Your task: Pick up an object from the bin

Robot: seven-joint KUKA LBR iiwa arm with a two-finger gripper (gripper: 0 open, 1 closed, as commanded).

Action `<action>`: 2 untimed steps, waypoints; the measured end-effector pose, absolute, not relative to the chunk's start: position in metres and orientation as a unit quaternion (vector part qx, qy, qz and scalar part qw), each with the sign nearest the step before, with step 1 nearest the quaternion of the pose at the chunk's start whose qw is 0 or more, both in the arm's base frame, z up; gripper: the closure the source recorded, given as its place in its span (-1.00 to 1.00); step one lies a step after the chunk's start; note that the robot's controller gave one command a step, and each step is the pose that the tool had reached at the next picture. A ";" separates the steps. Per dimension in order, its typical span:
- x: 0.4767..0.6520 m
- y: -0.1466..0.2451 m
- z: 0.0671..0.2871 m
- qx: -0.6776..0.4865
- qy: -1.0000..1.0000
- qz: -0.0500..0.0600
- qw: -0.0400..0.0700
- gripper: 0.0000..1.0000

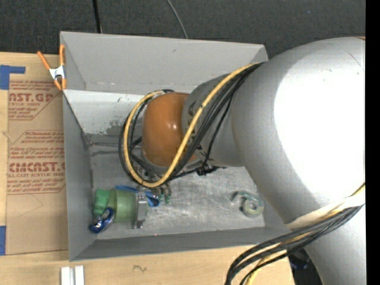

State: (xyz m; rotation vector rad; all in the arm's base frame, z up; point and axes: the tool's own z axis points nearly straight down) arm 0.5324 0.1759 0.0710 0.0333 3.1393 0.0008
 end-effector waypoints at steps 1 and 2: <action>0.516 0.239 0.071 -0.028 1.000 0.000 0.002 -1.00; 0.519 0.237 0.073 -0.026 1.000 0.001 0.006 1.00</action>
Offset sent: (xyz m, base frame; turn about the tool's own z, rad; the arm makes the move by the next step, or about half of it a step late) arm -0.0164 0.0611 -0.0010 -0.0747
